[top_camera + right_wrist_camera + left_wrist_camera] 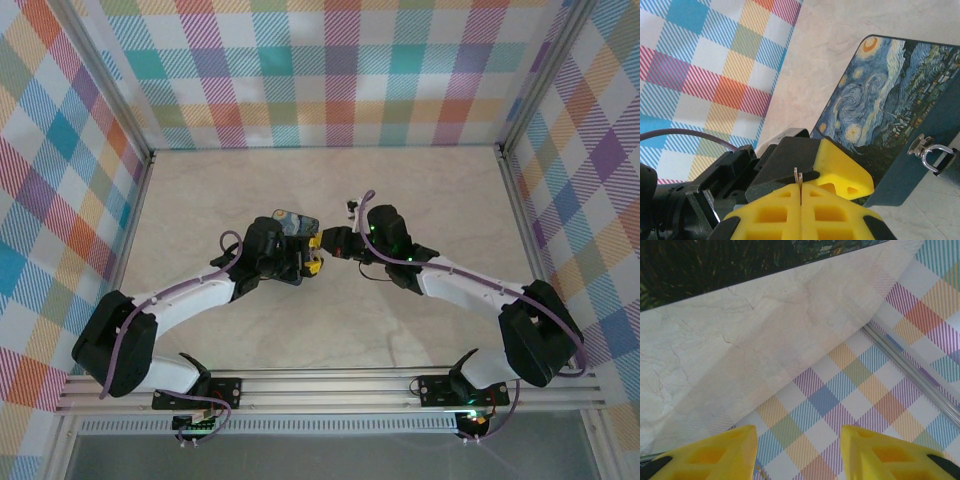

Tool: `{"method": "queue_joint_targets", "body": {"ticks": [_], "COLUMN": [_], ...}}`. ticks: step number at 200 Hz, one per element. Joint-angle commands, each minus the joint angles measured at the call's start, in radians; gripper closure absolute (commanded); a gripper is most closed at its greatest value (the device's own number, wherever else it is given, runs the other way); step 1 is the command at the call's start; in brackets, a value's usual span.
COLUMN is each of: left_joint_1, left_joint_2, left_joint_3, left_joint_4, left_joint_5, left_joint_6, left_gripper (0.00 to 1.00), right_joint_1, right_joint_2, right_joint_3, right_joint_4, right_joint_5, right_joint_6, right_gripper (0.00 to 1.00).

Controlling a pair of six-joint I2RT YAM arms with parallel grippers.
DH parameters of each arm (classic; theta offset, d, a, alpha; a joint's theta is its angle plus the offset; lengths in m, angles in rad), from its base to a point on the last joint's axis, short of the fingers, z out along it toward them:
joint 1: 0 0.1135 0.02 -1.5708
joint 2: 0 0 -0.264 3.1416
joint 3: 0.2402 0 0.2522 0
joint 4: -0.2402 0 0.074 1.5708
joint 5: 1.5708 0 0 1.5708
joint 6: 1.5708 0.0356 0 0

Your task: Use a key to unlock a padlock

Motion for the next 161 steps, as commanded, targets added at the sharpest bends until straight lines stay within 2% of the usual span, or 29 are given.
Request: {"method": "queue_joint_targets", "body": {"ticks": [1, 60, 128, 161], "left_joint_1": [0.007, 0.013, 0.013, 0.019], "left_joint_2": [-0.031, -0.038, -0.010, -0.020], "left_joint_3": [-0.013, -0.029, -0.016, -0.033], "left_joint_4": [0.011, 0.015, 0.040, 0.050], "left_joint_5": [-0.005, -0.033, -0.027, -0.032], "left_joint_6": [-0.050, -0.081, -0.089, -0.094], "left_gripper": [0.52, 0.51, 0.52, 0.59], "right_joint_1": [0.009, 0.014, 0.057, 0.068], "right_joint_2": [-0.003, -0.038, 0.015, 0.041], "right_joint_3": [-0.011, -0.059, -0.021, -0.012], "right_joint_4": [0.068, 0.182, 0.208, 0.217], "right_joint_5": [0.040, 0.125, 0.113, 0.114], "right_joint_6": [0.011, 0.016, 0.026, 0.031], "right_gripper": [1.00, 1.00, 1.00, 1.00]}}
